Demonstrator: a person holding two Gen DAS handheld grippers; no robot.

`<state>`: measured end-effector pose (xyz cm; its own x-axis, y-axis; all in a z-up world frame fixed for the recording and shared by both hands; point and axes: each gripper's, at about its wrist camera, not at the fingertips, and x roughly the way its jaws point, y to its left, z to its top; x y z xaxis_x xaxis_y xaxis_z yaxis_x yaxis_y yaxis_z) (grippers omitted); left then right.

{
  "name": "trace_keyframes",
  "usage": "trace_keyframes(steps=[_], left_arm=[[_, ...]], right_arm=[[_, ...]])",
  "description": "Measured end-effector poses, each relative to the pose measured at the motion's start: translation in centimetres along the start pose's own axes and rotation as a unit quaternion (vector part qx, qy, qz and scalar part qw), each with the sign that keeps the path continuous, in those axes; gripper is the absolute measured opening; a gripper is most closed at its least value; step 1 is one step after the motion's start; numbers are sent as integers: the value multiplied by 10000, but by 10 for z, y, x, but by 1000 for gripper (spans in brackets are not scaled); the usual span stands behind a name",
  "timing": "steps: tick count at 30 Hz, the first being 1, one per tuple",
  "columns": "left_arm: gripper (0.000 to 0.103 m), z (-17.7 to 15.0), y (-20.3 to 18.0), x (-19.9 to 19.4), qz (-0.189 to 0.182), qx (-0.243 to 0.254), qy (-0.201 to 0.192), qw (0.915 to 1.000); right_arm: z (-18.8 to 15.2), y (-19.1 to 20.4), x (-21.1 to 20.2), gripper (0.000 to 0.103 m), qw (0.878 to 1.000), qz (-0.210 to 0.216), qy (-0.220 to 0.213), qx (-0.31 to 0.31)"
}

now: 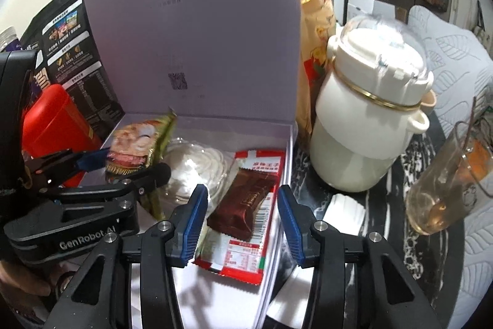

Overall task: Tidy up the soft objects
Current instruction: 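Withdraw both open tools from the lavender box back over the table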

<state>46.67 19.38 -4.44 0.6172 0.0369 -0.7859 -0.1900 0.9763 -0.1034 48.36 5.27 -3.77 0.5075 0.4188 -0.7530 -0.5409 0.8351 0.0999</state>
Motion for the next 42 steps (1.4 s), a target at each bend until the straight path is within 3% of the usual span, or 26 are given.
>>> trace_keyframes(steps=[13,22,28,36,42], left_arm=[[90,15,-6,-32,141,91,-366,9992],[90,22,-6,-96,258,-54,-890,9957],[90,21,-19,-150,343,194,-1339,9902],[90,6,-27,-214,-1,265,-1865,9821],[90,-11,-31,-247,-135,331,-2016,9788]], right_arm=[[10,-13,-34,47,9991,-110,-328,253],[21,-1,-86,47,9972,-150,-724,113],[22,10,-132,48,9940,-213,-1069,22],[13,25,-198,54,9875,-274,-1547,-85],[-1,41,-237,57,9821,-298,-1847,-196]])
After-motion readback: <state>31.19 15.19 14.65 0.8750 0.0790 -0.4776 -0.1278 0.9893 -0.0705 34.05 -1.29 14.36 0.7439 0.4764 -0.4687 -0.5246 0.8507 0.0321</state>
